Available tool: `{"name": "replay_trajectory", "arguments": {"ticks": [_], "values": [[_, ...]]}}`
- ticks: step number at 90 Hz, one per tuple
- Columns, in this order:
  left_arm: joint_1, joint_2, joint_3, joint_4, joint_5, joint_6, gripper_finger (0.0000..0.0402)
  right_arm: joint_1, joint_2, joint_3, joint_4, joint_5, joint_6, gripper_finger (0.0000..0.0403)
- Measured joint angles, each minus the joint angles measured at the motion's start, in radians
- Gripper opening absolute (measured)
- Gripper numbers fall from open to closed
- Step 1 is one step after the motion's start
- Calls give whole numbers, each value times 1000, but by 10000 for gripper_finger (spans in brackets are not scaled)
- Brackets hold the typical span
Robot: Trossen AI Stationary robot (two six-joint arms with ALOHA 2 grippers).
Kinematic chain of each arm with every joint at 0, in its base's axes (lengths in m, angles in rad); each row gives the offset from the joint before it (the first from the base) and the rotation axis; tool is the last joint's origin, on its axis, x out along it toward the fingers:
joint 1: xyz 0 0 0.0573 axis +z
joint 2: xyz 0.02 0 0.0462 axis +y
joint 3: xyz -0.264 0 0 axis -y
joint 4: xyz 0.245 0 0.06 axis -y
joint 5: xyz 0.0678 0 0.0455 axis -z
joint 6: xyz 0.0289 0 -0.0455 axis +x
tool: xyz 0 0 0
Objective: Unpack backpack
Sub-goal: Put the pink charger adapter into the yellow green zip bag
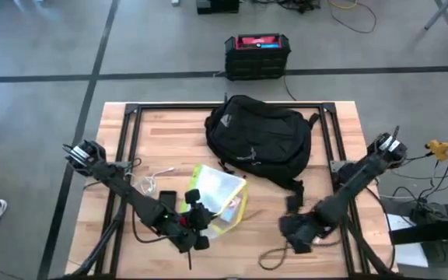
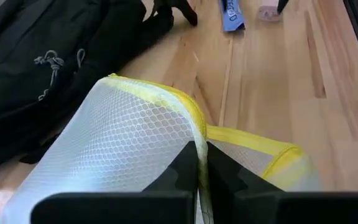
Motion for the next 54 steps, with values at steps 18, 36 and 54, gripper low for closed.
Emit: {"name": "replay_trajectory", "arguments": {"ticks": [18, 36, 54], "values": [[0, 0, 0, 4, 1, 1, 0, 158, 11, -30, -56, -90, 245, 354], [1, 0, 0, 4, 8, 7, 0, 200, 13, -95, -47, -144, 432, 354], [2, 0, 0, 4, 8, 9, 0, 199, 14, -182, 124, -203, 436, 354]]}}
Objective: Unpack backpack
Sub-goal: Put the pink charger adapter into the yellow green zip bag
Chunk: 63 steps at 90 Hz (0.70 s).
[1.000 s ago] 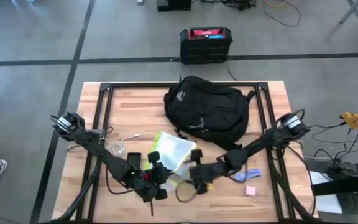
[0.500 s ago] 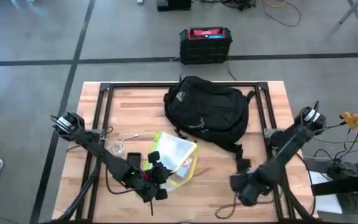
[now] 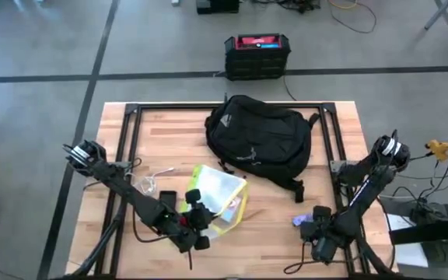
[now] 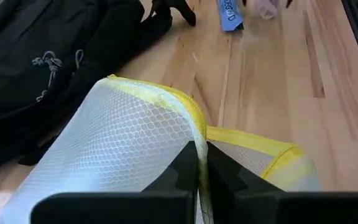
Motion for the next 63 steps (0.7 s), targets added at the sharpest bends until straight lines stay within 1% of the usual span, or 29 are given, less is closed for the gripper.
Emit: {"name": "replay_trajectory", "arguments": {"ticks": [13, 22, 30, 43, 54, 63], "values": [[0, 0, 0, -1, 1, 0, 0, -5, -1, -42, 36, -8, -3, 352], [2, 0, 0, -2, 1, -1, 0, -5, -3, -51, 35, 8, -4, 328], [1, 0, 0, -2, 1, -1, 0, -10, -3, -53, 28, 27, -9, 278], [1, 0, 0, -2, 1, -1, 0, -23, -3, -54, 21, 51, -24, 163], [2, 0, 0, -2, 1, -1, 0, -29, -1, -48, 25, 59, -47, 166], [2, 0, 0, -2, 1, -1, 0, -38, 2, -12, 36, 73, -82, 166]]}}
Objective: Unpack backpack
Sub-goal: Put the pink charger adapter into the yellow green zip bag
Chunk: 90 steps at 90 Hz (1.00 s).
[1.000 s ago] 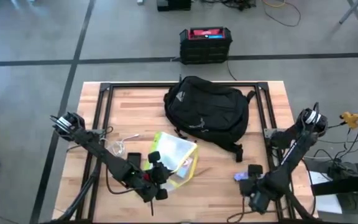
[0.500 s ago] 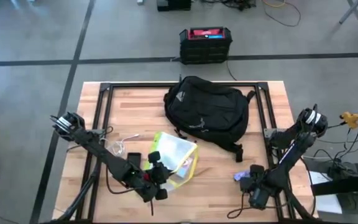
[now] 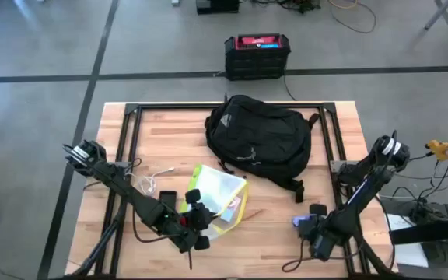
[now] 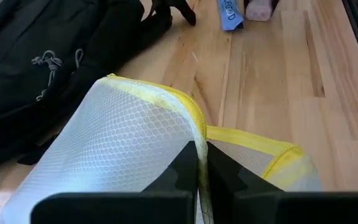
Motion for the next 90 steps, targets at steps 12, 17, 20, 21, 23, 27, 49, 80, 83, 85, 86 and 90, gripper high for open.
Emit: {"name": "replay_trajectory", "arguments": {"ticks": [12, 17, 20, 21, 23, 27, 49, 80, 83, 85, 86, 90], "values": [[0, 0, 0, 1, 27, 2, 0, -35, -1, 79, 20, 138, -123, 166], [2, 0, 0, 4, 36, 3, 0, -64, -1, 107, 64, 225, -223, 166], [2, 0, 0, 7, 41, 3, 0, -84, -2, 119, 95, 281, -284, 166], [2, 0, 0, 8, 42, 3, 0, -91, -2, 122, 105, 298, -304, 166], [2, 0, 0, 12, 43, 3, 0, -109, -2, 126, 124, 327, -345, 166], [2, 0, 0, 14, 43, 3, 0, -148, -1, 128, 170, 366, -431, 166], [2, 0, 0, 19, 46, 30, 0, -401, 116, 125, 608, 291, -911, 166], [2, 0, 0, 18, 45, 50, 0, -636, 332, 260, 886, 335, -1100, 172], [2, 0, 0, 20, 45, 55, 0, -642, 345, 282, 886, 325, -1089, 192], [2, 0, 0, 19, 45, 56, 0, -645, 354, 297, 883, 320, -1080, 210], [2, 0, 0, 19, 45, 56, 0, -646, 359, 305, 880, 319, -1078, 221], [4, 0, 0, 18, 45, 56, 0, -651, 371, 331, 856, 314, -1069, 266]]}}
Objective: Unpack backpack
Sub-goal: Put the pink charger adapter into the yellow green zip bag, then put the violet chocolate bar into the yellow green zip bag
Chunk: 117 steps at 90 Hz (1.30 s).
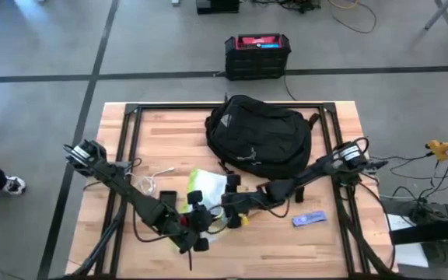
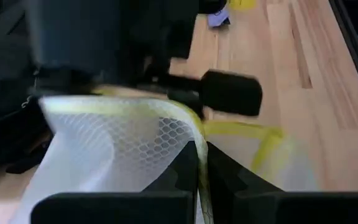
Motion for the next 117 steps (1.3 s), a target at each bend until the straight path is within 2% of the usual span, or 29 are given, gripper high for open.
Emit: {"name": "replay_trajectory", "arguments": {"ticks": [11, 16, 22, 39, 53, 65, 79, 83, 100, 108, 117], "values": [[1, 0, 0, -4, -1, 0, 0, 4, 1, 51, -71, -13, -3, 370], [1, 0, 0, -5, -1, 0, 0, 15, -17, 57, -111, -14, 5, 386], [1, 0, 0, -5, 0, 0, 0, 37, -52, 60, -178, -17, 10, 380], [0, 0, 0, -1, 5, 0, 0, 115, -131, 44, -434, -14, 66, 338], [0, 0, 0, 12, 63, 0, 0, 165, -118, 14, -463, -31, 155, 282], [-6, 0, 0, 35, 70, -2, 0, 189, -101, -22, -449, -29, 211, 187], [-8, 0, 0, 48, 97, -10, 0, 191, -71, -50, -292, -12, 207, 44], [-9, 0, 0, 49, 105, -14, 0, 191, -49, -56, -250, -15, 194, 19], [-16, 0, 0, 60, 108, -19, 0, 196, 11, -18, -115, -16, 160, 18], [-18, 0, 0, 61, 110, -23, 0, 200, 12, 11, -150, 36, 140, 9], [-21, 0, 0, 60, 111, -31, 0, 216, -19, 27, -276, 42, 119, 2]]}}
